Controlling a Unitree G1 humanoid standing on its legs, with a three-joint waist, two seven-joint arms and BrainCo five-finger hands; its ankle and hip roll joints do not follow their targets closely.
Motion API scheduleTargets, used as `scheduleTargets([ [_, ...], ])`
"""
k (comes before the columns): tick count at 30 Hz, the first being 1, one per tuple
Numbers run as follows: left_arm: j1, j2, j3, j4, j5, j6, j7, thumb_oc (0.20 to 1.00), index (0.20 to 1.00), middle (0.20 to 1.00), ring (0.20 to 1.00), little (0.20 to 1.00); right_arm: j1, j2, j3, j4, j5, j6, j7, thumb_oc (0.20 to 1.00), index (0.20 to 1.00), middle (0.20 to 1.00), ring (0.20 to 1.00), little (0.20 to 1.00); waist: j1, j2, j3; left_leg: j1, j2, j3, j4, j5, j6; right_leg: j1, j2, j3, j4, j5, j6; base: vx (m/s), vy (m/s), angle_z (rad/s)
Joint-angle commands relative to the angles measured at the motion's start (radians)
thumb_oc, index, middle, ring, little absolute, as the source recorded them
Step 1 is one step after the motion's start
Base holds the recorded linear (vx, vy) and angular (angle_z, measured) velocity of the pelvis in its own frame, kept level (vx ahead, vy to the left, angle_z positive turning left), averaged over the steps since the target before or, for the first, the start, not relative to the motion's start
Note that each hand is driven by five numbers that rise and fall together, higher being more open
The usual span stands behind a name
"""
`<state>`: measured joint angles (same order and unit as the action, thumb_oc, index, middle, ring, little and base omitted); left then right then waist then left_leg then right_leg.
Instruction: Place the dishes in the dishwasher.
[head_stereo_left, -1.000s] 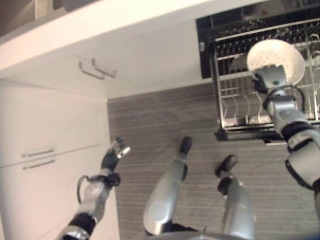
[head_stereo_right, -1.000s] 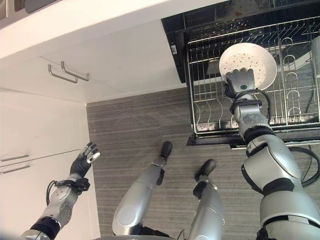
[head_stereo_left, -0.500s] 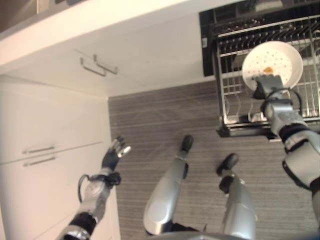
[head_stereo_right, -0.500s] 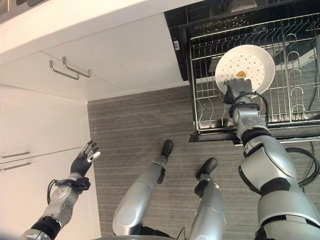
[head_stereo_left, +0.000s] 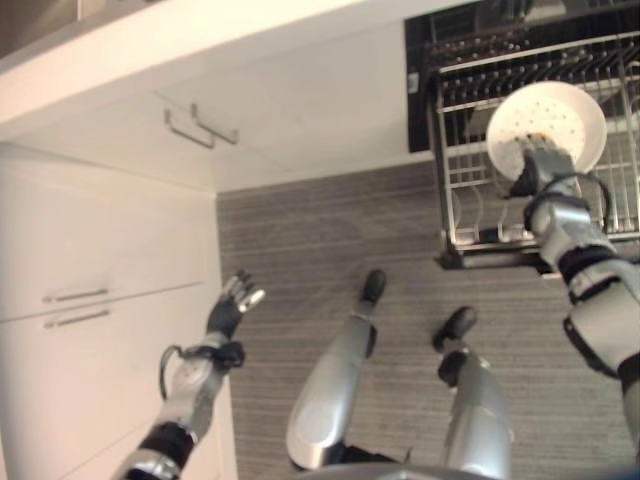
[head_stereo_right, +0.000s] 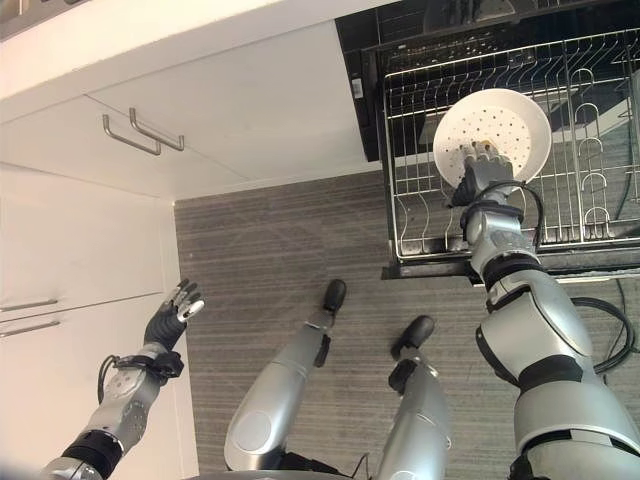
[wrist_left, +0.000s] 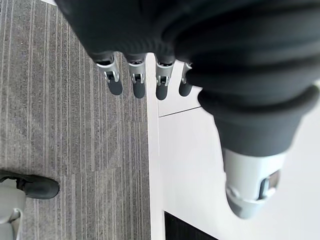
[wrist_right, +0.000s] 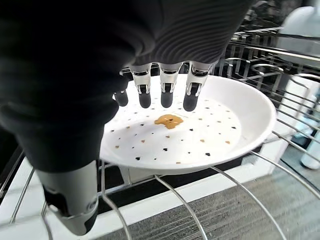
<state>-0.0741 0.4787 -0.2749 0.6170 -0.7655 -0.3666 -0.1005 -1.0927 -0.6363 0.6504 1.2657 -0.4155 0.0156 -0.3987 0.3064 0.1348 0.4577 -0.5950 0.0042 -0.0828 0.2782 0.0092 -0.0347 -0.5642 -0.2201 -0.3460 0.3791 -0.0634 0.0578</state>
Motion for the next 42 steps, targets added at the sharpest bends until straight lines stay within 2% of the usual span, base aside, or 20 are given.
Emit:
scheduleTargets([
  [1, 0.040, 0.054, 0.014, -0.054, 0.003, -0.004, 0.018, 1.000, 1.000, 1.000, 1.000, 1.000, -0.011, -0.056, -0.004, -0.023, 0.159, 0.042, 0.028, 1.000, 1.000, 1.000, 1.000, 1.000, 0.014, -0.026, 0.000, -0.014, -0.027, 0.003, 0.022, -0.015, -0.021, 0.035, -0.024, 0.049, -0.079, 0.095, 0.132, 0.00, 0.000, 0.00],
  [5, 0.058, 0.059, 0.029, -0.076, 0.021, 0.010, 0.028, 1.000, 1.000, 1.000, 1.000, 1.000, 0.002, -0.067, -0.063, -0.055, 0.326, 0.038, 0.027, 1.000, 1.000, 1.000, 1.000, 1.000, 0.014, -0.046, -0.004, 0.009, -0.019, 0.001, 0.022, -0.024, -0.023, 0.062, -0.016, 0.048, -0.079, 0.087, 0.129, 0.01, -0.009, -0.02],
  [6, 0.068, 0.073, 0.046, -0.100, 0.028, 0.028, 0.039, 1.000, 1.000, 1.000, 1.000, 1.000, 0.024, -0.082, -0.098, -0.098, 0.412, 0.013, 0.049, 1.000, 1.000, 1.000, 1.000, 1.000, 0.009, -0.064, -0.001, 0.003, -0.015, 0.007, 0.022, 0.001, -0.019, 0.062, -0.018, 0.040, -0.079, 0.108, 0.119, -0.05, -0.031, -0.03],
  [8, 0.085, 0.086, 0.071, -0.120, 0.037, 0.046, 0.047, 1.000, 1.000, 1.000, 1.000, 1.000, 0.068, -0.103, -0.145, -0.170, 0.510, -0.035, 0.061, 1.000, 1.000, 1.000, 1.000, 1.000, 0.000, -0.090, -0.004, 0.022, -0.002, 0.014, 0.022, -0.007, -0.018, 0.081, -0.010, 0.041, -0.079, 0.106, 0.116, 0.03, -0.036, -0.04],
  [12, 0.117, 0.086, 0.115, -0.138, 0.059, 0.072, 0.068, 1.000, 1.000, 1.000, 1.000, 1.000, 0.191, -0.125, -0.270, -0.335, 0.742, -0.030, 0.084, 1.000, 1.000, 1.000, 1.000, 1.000, -0.025, -0.130, -0.008, 0.068, 0.022, 0.034, 0.022, -0.028, -0.017, 0.125, 0.006, 0.051, -0.079, 0.095, 0.110, 0.07, -0.022, -0.07],
  [15, 0.139, 0.077, 0.142, -0.137, 0.078, 0.080, 0.076, 1.000, 1.000, 1.000, 1.000, 1.000, 0.296, -0.124, -0.351, -0.458, 0.846, -0.039, 0.081, 1.000, 1.000, 1.000, 1.000, 1.000, -0.042, -0.151, -0.013, 0.096, 0.036, 0.048, 0.022, -0.042, -0.014, 0.151, 0.015, 0.058, -0.079, 0.090, 0.108, 0.07, -0.011, -0.15],
  [19, 0.163, 0.047, 0.175, -0.117, 0.107, 0.088, 0.097, 1.000, 1.000, 1.000, 1.000, 1.000, 0.450, -0.092, -0.484, -0.672, 0.849, -0.031, 0.075, 1.000, 1.000, 1.000, 1.000, 1.000, -0.079, -0.174, -0.032, 0.135, 0.050, 0.072, 0.022, -0.059, -0.009, 0.178, 0.027, 0.076, -0.079, 0.085, 0.103, 0.07, 0.042, -0.21],
  [20, 0.174, 0.020, 0.188, -0.094, 0.121, 0.084, 0.114, 1.000, 1.000, 1.000, 1.000, 1.000, 0.551, -0.058, -0.545, -0.804, 0.845, -0.017, 0.060, 1.000, 1.000, 1.000, 1.000, 1.000, -0.107, -0.183, -0.047, 0.163, 0.058, 0.088, 0.022, -0.069, -0.005, 0.198, 0.033, 0.088, -0.079, 0.081, 0.098, 0.08, 0.097, -0.25],
  [23, 0.191, -0.010, 0.209, -0.065, 0.136, 0.081, 0.131, 1.000, 1.000, 1.000, 1.000, 1.000, 0.670, -0.011, -0.610, -0.920, 0.834, -0.001, 0.042, 1.000, 1.000, 1.000, 1.000, 1.000, -0.136, -0.193, -0.072, 0.194, 0.067, 0.109, 0.022, -0.080, -0.001, 0.220, 0.037, 0.099, -0.079, 0.076, 0.093, 0.07, 0.090, -0.28],
  [24, 0.207, -0.040, 0.231, -0.036, 0.156, 0.078, 0.136, 1.000, 1.000, 1.000, 1.000, 1.000, 0.783, 0.028, -0.676, -0.975, 0.828, -0.004, 0.015, 1.000, 1.000, 1.000, 1.000, 1.000, -0.160, -0.197, -0.100, 0.228, 0.073, 0.129, 0.022, -0.088, 0.002, 0.248, 0.040, 0.105, -0.079, 0.070, 0.092, 0.07, 0.083, -0.37],
  [28, 0.228, -0.073, 0.249, 0.002, 0.180, 0.071, 0.134, 1.000, 1.000, 1.000, 1.000, 1.000, 0.882, 0.059, -0.751, -0.995, 0.827, -0.005, 0.000, 1.000, 1.000, 1.000, 1.000, 1.000, -0.183, -0.197, -0.137, 0.269, 0.078, 0.151, 0.022, -0.096, 0.003, 0.280, 0.040, 0.110, -0.079, 0.064, 0.091, 0.08, 0.057, -0.19],
  [33, 0.244, -0.113, 0.269, 0.065, 0.216, 0.063, 0.132, 1.000, 1.000, 1.000, 1.000, 1.000, 0.979, 0.127, -0.830, -0.968, 0.872, -0.049, -0.055, 1.000, 1.000, 1.000, 1.000, 1.000, -0.206, -0.194, -0.185, 0.323, 0.084, 0.175, 0.022, -0.110, 0.004, 0.323, 0.041, 0.113, -0.079, 0.056, 0.092, 0.10, 0.021, -0.09],
  [38, 0.245, -0.124, 0.274, 0.094, 0.242, 0.085, 0.126, 1.000, 1.000, 1.000, 1.000, 1.000, 1.015, 0.177, -0.836, -0.892, 0.953, -0.040, -0.014, 1.000, 1.000, 1.000, 1.000, 1.000, -0.208, -0.186, -0.222, 0.348, 0.079, 0.184, 0.022, -0.109, 0.006, 0.344, 0.038, 0.107, -0.079, 0.055, 0.090, 0.09, -0.005, 0.00],
  [42, 0.235, -0.116, 0.265, 0.121, 0.260, 0.095, 0.115, 1.000, 1.000, 1.000, 1.000, 1.000, 1.008, 0.203, -0.811, -0.762, 1.076, -0.032, 0.070, 1.000, 1.000, 1.000, 1.000, 1.000, -0.198, -0.180, -0.236, 0.357, 0.077, 0.181, 0.022, -0.107, 0.004, 0.357, 0.035, 0.096, -0.079, 0.052, 0.087, 0.07, -0.031, 0.04],
])
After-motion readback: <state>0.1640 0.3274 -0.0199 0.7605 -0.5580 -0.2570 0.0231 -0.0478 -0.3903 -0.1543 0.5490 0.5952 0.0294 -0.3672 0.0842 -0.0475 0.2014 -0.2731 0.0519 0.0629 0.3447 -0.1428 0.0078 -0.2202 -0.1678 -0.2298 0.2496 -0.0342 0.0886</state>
